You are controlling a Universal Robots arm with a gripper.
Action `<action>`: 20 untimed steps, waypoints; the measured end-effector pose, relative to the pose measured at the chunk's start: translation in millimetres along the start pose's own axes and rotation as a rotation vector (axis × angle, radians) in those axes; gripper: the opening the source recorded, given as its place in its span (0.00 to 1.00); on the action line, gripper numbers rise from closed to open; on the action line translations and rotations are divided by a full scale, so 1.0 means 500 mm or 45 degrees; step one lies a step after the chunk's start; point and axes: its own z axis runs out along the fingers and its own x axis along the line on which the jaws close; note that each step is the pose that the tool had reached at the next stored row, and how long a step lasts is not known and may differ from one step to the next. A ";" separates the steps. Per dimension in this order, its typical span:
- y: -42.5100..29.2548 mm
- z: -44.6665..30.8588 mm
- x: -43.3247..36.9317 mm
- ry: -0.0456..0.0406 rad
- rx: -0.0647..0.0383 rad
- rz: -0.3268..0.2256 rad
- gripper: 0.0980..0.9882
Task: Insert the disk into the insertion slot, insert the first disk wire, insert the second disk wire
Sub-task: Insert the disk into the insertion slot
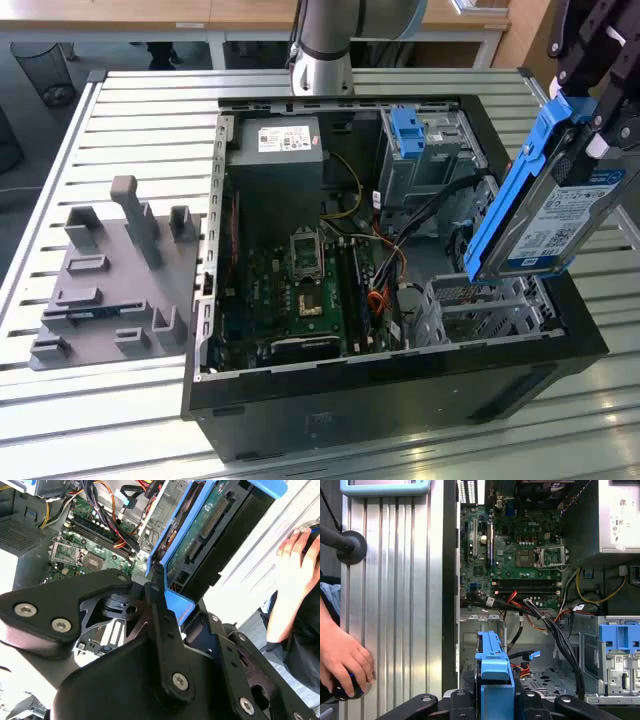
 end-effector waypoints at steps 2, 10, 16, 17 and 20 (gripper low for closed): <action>0.000 0.000 0.000 0.000 0.000 0.000 0.30; 0.003 0.001 0.000 0.000 0.006 0.000 0.30; 0.009 0.008 0.000 0.000 0.011 0.001 0.30; 0.009 0.010 0.000 0.000 0.011 0.003 0.30; 0.011 0.017 0.000 -0.001 0.014 0.016 0.30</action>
